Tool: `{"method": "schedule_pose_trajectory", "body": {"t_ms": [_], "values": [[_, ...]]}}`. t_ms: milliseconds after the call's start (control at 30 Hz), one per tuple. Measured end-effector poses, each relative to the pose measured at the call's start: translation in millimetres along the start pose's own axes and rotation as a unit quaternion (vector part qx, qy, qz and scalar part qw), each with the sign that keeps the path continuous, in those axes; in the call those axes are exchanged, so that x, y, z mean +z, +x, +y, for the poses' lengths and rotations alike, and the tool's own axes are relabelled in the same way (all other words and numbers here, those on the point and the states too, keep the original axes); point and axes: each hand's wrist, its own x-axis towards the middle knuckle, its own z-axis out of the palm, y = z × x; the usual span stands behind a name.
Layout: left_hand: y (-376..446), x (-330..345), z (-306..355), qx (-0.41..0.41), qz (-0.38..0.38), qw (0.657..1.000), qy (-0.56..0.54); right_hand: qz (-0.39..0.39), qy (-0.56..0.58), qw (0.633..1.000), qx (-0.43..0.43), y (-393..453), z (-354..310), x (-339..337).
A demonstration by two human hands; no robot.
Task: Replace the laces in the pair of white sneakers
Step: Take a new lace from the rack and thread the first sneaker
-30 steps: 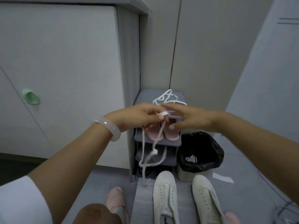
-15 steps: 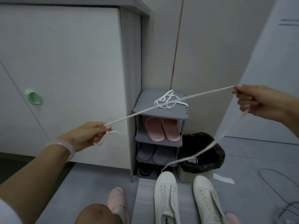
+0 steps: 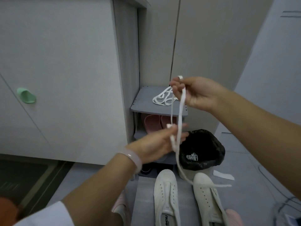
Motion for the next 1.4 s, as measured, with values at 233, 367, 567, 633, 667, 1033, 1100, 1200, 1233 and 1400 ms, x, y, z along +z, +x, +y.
{"method": "schedule_pose_trajectory", "body": {"t_ms": [233, 367, 567, 633, 667, 1033, 1100, 1200, 1233, 1400], "values": [[4, 19, -19, -0.003, 0.06, 0.994, 0.086, 0.144, -0.547, 0.823, 0.048, -2, 22, -74], [14, 10, 7, 0.044, 0.148, 0.972, -0.179, -0.078, -0.492, 0.846, 0.188, -26, 71, -112], [19, -4, 26, 0.075, 0.143, 0.963, -0.215, -0.223, -0.459, 0.849, 0.139, -50, 138, -125], [17, -23, 38, 0.139, 0.202, 0.927, -0.285, -0.258, -0.528, 0.782, 0.208, -53, 146, -134], [14, -35, 44, 0.174, 0.232, 0.903, -0.318, -0.263, -0.543, 0.759, 0.246, -55, 147, -138], [25, -51, -9, -0.087, 0.258, 0.959, 0.082, 0.054, -0.208, 0.966, 0.147, -11, 122, -115], [28, -51, -12, -0.092, 0.288, 0.944, 0.136, 0.116, -0.2, 0.963, 0.136, 2, 113, -116], [27, -56, -24, -0.109, 0.317, 0.928, 0.166, 0.161, -0.236, 0.944, 0.167, 5, 113, -124], [25, -59, -30, -0.125, 0.317, 0.923, 0.179, 0.169, -0.244, 0.938, 0.178, 4, 116, -128], [20, -56, -72, -0.208, 0.3, 0.91, 0.197, 0.185, -0.245, 0.924, 0.227, -4, 147, -141]]}}
